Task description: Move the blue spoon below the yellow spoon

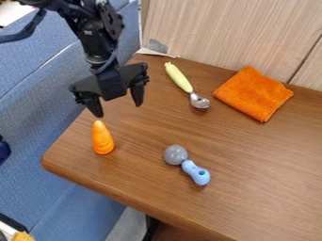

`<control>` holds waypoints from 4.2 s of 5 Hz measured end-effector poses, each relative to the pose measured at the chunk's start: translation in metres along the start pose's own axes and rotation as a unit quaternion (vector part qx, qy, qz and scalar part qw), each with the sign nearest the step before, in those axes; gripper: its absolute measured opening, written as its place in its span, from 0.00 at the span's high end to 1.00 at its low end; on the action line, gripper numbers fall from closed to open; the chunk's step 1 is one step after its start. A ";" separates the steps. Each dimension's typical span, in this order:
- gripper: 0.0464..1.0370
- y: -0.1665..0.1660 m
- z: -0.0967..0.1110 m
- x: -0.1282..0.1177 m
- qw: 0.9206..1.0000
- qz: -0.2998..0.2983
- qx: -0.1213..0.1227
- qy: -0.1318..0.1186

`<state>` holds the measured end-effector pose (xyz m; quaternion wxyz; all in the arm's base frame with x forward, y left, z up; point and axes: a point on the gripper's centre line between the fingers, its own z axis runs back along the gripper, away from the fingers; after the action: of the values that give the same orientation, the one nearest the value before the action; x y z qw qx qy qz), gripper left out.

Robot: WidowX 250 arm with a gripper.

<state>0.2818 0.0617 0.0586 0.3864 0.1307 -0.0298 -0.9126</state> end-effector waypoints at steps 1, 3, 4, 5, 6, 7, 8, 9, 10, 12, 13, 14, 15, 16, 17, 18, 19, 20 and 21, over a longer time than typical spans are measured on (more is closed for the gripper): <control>0.04 -0.002 -0.007 0.004 1.000 0.002 -0.006 -0.010; 0.04 0.038 -0.010 0.036 1.000 -0.014 0.022 -0.015; 0.04 0.056 -0.028 0.061 0.999 0.012 0.006 -0.048; 0.04 0.076 -0.041 0.083 0.996 0.059 0.006 -0.072; 0.04 0.084 -0.051 0.102 0.991 0.106 -0.009 -0.080; 0.04 0.093 -0.060 0.116 0.989 0.116 -0.027 -0.086; 0.07 0.092 -0.071 0.121 0.986 0.133 -0.047 -0.092; 0.35 0.096 -0.077 0.118 0.987 0.128 -0.046 -0.090; 0.60 0.093 -0.077 0.117 0.986 0.139 -0.045 -0.086; 0.60 0.073 -0.072 0.113 0.988 0.100 -0.064 -0.096; 0.60 0.071 -0.056 0.095 0.992 0.075 -0.051 -0.084; 0.60 0.078 -0.044 0.064 0.993 0.090 -0.035 -0.068; 0.60 0.088 -0.030 0.024 0.992 0.114 -0.013 -0.047; 0.60 0.094 -0.038 -0.010 0.989 0.142 -0.019 -0.042; 0.60 0.097 -0.055 -0.042 0.983 0.175 -0.030 -0.035; 0.60 0.099 -0.073 -0.060 0.981 0.187 -0.045 -0.031; 0.60 0.102 -0.093 -0.069 0.980 0.187 -0.060 -0.026; 0.60 0.097 -0.109 -0.068 0.979 0.183 -0.080 -0.026; 0.60 0.098 -0.112 -0.070 0.980 0.180 -0.084 -0.023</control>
<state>0.4257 0.0484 -0.0189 0.5532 0.0693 0.0155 -0.8300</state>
